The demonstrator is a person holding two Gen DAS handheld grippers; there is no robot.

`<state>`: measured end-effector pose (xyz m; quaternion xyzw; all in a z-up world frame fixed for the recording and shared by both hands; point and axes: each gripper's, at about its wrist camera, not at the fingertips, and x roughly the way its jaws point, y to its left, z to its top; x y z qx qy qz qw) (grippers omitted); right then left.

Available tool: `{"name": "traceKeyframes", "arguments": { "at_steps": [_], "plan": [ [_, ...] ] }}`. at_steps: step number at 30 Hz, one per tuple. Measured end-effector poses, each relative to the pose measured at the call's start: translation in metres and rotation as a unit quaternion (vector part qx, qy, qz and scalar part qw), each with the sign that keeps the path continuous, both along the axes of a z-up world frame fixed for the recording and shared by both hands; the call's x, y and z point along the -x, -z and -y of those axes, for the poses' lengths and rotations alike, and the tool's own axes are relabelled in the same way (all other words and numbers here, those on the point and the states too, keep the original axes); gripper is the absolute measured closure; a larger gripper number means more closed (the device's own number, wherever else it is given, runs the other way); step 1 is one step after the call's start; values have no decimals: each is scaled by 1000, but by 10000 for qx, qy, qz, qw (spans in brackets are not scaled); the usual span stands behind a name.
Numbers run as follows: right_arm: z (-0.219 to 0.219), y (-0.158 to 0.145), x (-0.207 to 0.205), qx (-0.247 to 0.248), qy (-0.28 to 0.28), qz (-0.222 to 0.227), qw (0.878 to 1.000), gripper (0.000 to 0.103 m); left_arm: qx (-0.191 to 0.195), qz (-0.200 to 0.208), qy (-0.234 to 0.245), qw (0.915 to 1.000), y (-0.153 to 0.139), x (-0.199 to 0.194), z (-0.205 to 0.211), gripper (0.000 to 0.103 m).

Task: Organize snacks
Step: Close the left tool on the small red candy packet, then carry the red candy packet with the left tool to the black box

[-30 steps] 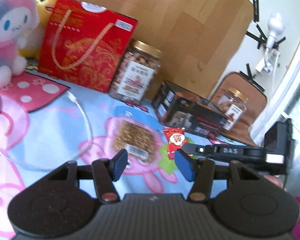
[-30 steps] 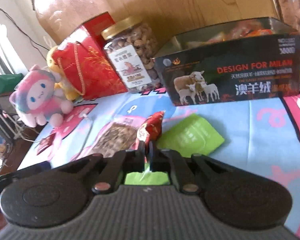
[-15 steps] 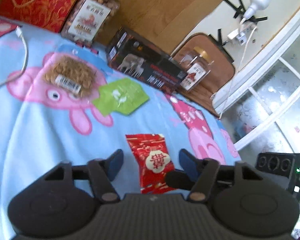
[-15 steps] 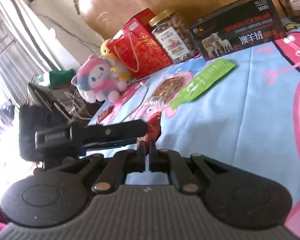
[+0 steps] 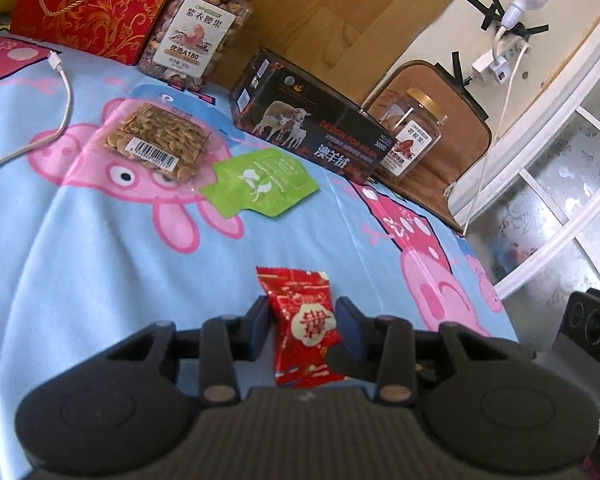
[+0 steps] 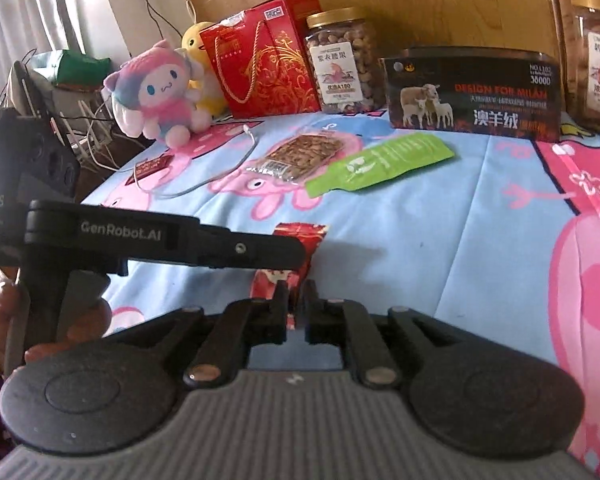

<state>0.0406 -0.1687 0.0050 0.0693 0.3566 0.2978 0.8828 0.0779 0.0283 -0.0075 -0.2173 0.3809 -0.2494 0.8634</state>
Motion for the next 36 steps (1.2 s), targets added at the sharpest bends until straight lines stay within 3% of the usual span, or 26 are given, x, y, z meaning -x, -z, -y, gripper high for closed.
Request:
{"name": "traceKeyframes", "arguments": {
  "at_steps": [21, 29, 31, 36],
  "plan": [
    [-1, 5, 6, -55, 17, 44, 10000, 77, -15, 208, 146, 9997, 3, 11, 0, 67],
    [-10, 5, 14, 81, -80, 193, 9997, 78, 173, 266, 215, 9993, 7, 12, -7, 67],
    [-15, 5, 18, 187, -172, 260, 9993, 87, 173, 295, 239, 9991, 8, 13, -8, 67],
    [-24, 5, 24, 474, -223, 515, 9973, 84, 210, 316, 254, 9990, 8, 14, -10, 67]
  ]
}}
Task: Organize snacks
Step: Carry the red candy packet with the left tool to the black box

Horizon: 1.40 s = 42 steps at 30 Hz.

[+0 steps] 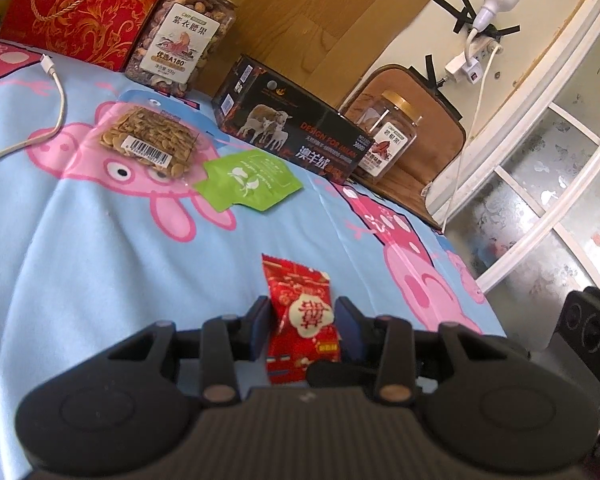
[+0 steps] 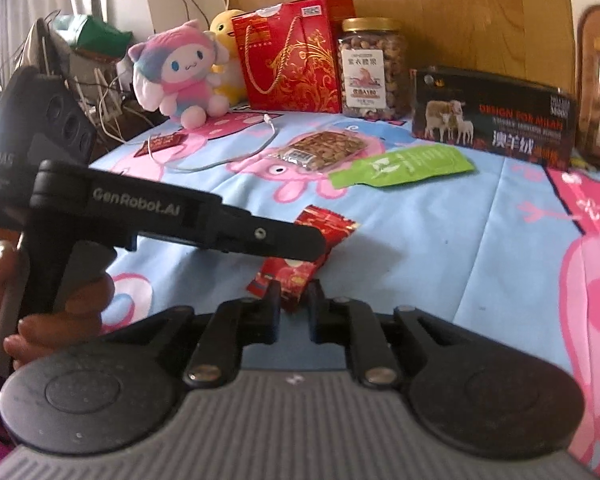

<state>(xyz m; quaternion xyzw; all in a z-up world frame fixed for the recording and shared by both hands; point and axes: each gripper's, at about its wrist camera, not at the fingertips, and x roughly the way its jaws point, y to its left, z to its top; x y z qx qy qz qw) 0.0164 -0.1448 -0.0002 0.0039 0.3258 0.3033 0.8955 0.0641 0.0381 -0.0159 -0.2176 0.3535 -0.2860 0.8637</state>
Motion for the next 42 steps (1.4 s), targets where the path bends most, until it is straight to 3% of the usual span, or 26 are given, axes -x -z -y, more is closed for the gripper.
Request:
{"name": "traceKeyframes", "arguments": {
  "at_steps": [6, 10, 15, 18, 20, 28, 36, 42],
  "plan": [
    [5, 3, -1, -295, 64, -49, 9995, 81, 49, 18, 41, 10000, 1, 1, -3, 67],
    [4, 2, 2, -358, 75, -23, 9993, 63, 157, -3, 53, 9999, 3, 1, -6, 67],
    [2, 3, 0, -360, 129, -5, 9993, 63, 233, -35, 63, 9997, 4, 0, -8, 67],
    [-1, 3, 0, -297, 115, 41, 9995, 65, 195, -5, 71, 9998, 4, 1, -8, 67],
    [-5, 3, 1, -179, 47, 96, 9998, 78, 187, 6, 81, 9998, 3, 2, -8, 68],
    [-4, 1, 4, -86, 129, 287, 9995, 86, 267, -41, 98, 9996, -2, 1, -7, 68],
    [16, -15, 4, -123, 543, 763, 9955, 88, 27, 287, 398, 9988, -31, -17, 25, 69],
    [35, -13, 1, -76, 796, 709, 9943, 89, -106, 214, 616, 9978, -27, -28, 54, 69]
  ]
}}
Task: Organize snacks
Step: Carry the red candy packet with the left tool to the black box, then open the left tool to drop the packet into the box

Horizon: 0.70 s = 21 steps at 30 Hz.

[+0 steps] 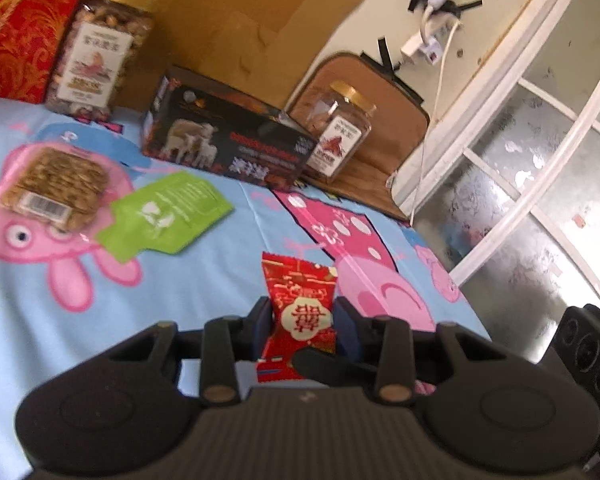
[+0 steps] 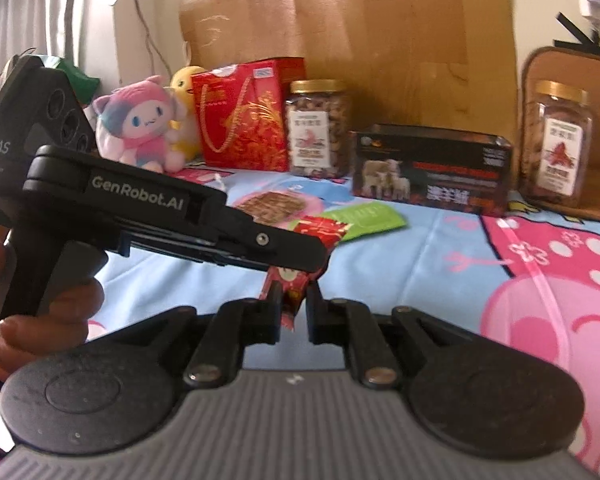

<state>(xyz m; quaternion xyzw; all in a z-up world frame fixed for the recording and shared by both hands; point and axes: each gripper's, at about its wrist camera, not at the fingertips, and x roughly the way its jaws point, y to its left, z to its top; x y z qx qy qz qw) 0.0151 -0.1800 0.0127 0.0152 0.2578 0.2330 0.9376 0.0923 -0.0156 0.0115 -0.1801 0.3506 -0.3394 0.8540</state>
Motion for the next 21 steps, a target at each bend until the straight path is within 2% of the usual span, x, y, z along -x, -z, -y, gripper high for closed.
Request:
{"name": "traceKeyframes", "arguments": {
  "at_steps": [5, 11, 17, 21],
  "plan": [
    [13, 7, 0, 58, 130, -133, 9998, 89, -80, -149, 211, 9996, 5, -10, 16, 69],
    [24, -12, -18, 169, 344, 323, 9987, 89, -257, 304, 378, 9985, -29, -41, 37, 69],
    [40, -38, -73, 275, 668, 896, 9933, 88, -476, 762, 388, 9952, -70, -104, 70, 68],
    [59, -50, -129, -38, 830, 850, 9929, 88, -575, 906, 110, 9942, -85, -153, 84, 69]
  ]
}}
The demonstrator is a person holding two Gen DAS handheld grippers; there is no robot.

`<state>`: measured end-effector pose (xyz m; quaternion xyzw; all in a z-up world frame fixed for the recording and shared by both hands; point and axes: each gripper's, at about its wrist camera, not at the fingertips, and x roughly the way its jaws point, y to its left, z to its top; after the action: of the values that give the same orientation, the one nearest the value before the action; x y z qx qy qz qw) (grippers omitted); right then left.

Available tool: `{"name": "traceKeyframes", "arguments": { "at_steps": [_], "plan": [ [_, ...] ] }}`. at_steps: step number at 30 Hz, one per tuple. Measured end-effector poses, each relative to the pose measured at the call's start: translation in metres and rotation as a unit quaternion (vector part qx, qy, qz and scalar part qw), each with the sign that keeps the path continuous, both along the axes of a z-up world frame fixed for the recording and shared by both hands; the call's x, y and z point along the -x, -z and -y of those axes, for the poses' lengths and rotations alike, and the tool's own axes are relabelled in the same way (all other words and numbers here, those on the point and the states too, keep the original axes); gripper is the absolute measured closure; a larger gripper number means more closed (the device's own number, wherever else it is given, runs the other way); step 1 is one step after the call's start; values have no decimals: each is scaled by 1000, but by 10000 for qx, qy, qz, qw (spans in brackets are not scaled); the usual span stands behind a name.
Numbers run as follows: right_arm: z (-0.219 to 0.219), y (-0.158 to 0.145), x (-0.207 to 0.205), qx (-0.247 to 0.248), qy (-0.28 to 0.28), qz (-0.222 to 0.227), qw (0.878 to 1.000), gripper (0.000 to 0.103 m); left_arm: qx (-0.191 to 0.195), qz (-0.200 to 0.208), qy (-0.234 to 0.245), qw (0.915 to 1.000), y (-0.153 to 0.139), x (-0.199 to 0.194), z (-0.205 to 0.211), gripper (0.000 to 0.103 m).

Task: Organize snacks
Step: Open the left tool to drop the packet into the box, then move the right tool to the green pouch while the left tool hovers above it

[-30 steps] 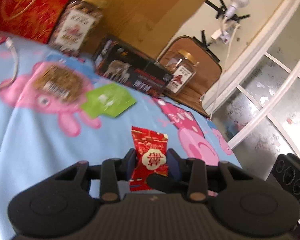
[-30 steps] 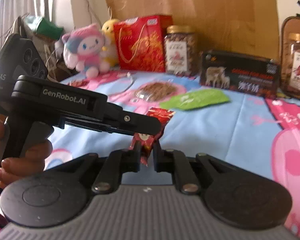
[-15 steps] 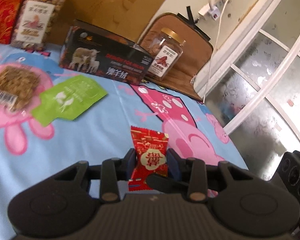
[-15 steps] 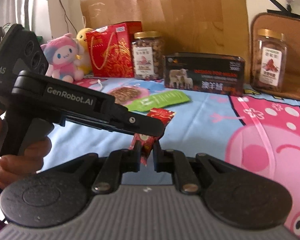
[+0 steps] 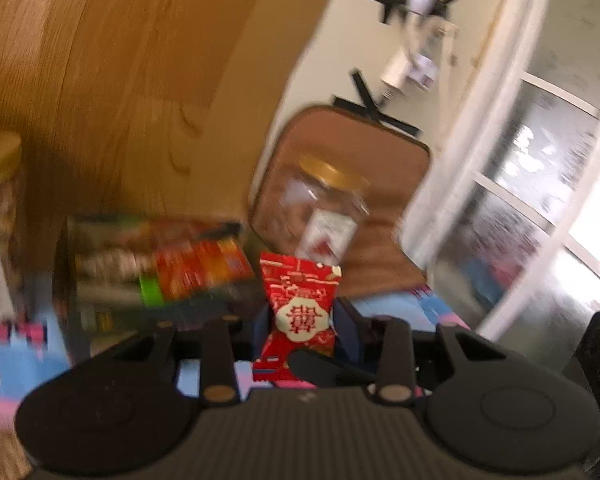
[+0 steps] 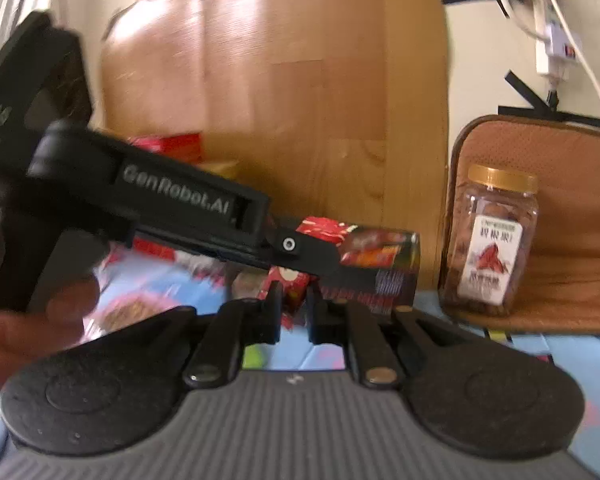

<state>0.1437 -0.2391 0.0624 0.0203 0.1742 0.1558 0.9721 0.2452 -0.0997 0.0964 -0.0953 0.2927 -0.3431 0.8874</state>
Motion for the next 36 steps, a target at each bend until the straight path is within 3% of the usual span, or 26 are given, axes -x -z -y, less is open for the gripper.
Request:
{"name": "traceKeyframes", "arguments": {
  "at_steps": [3, 7, 10, 12, 18, 24, 26, 29, 33, 36],
  "plan": [
    [3, -1, -39, -161, 36, -66, 9998, 88, 16, -56, -235, 9997, -1, -34, 1, 69],
    [2, 12, -76, -22, 361, -177, 9992, 87, -103, -400, -406, 9983, 13, -73, 13, 66],
    [9, 21, -83, -57, 676, -260, 9974, 85, -362, -471, -475, 9971, 23, -86, 28, 50],
    [18, 26, -81, -177, 784, -253, 9964, 77, -381, -457, -500, 9970, 27, -87, 33, 50],
    [30, 26, -73, -404, 895, -221, 9949, 72, -257, -400, -601, 9971, 20, -74, 21, 48],
    [24, 20, -28, -663, 346, -71, 9972, 71, 136, -4, -748, 9971, -4, -9, -54, 48],
    [20, 26, -24, -886, -117, -439, 9950, 65, 195, 6, -889, 9959, -2, 17, -83, 48],
    [11, 40, -35, -1274, -600, -1186, 9829, 65, 405, -281, -1070, 9930, 15, 49, -121, 48],
    [5, 61, -66, -1707, -651, -1914, 9644, 65, 614, -806, -1115, 9886, 49, 81, -141, 48],
    [7, 77, -85, -2166, -651, -2291, 9468, 65, 445, -1051, -1124, 9871, 72, 86, -132, 51]
  ]
}}
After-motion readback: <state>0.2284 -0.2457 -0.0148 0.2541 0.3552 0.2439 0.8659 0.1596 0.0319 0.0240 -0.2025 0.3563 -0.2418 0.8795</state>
